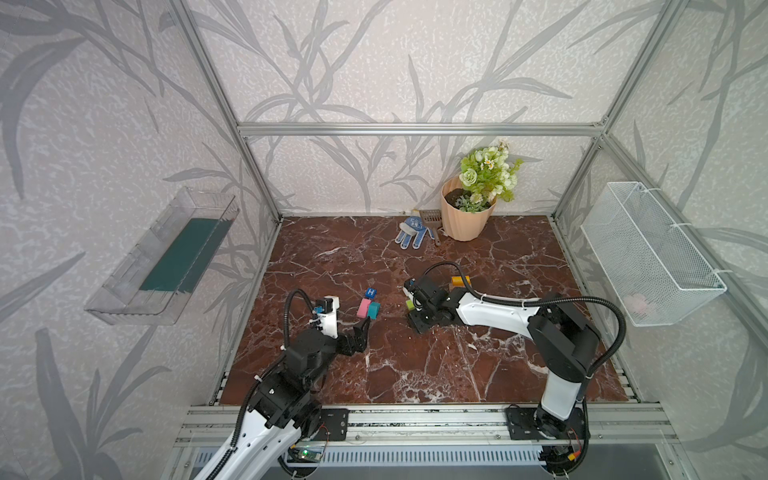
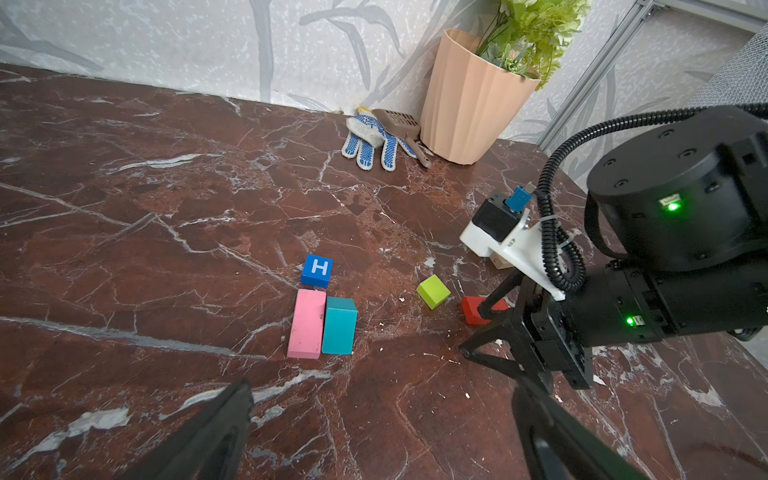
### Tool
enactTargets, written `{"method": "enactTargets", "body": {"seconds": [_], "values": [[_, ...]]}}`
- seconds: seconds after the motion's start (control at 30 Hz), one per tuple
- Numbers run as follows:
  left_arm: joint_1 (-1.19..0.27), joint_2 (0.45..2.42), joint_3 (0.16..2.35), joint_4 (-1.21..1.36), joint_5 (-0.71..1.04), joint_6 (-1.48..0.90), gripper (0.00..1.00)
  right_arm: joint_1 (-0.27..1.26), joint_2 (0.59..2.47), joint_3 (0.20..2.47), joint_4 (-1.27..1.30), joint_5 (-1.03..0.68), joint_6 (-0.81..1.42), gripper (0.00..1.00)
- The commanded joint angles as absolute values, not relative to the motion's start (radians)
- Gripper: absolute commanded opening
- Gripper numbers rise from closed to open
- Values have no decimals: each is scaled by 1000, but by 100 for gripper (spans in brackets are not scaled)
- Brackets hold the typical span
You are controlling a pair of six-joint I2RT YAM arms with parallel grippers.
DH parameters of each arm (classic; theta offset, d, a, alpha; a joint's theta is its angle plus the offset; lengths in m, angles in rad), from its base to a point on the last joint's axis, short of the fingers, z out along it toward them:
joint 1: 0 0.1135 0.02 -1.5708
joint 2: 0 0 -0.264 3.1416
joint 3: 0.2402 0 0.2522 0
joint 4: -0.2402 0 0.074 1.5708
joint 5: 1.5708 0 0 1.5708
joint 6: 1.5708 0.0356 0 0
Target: Build the wood block tower
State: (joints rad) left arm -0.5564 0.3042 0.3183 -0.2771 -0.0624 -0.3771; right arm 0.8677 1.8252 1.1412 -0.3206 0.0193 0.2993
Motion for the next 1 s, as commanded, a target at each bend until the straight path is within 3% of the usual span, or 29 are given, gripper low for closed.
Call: {"method": "enactTargets", "body": {"seconds": [0.0, 0.2, 0.37, 0.97], "values": [[-559, 296, 305, -289, -73, -388, 99, 864, 1735, 1110, -349, 57, 313, 71], [-560, 291, 303, -289, -70, -387, 99, 855, 1646, 980, -331, 142, 378, 79], [-560, 290, 303, -287, -67, -387, 99, 823, 1660, 934, -294, 113, 403, 80], [-560, 287, 301, -288, -69, -387, 99, 805, 1897, 1137, -323, 78, 371, 80]]}}
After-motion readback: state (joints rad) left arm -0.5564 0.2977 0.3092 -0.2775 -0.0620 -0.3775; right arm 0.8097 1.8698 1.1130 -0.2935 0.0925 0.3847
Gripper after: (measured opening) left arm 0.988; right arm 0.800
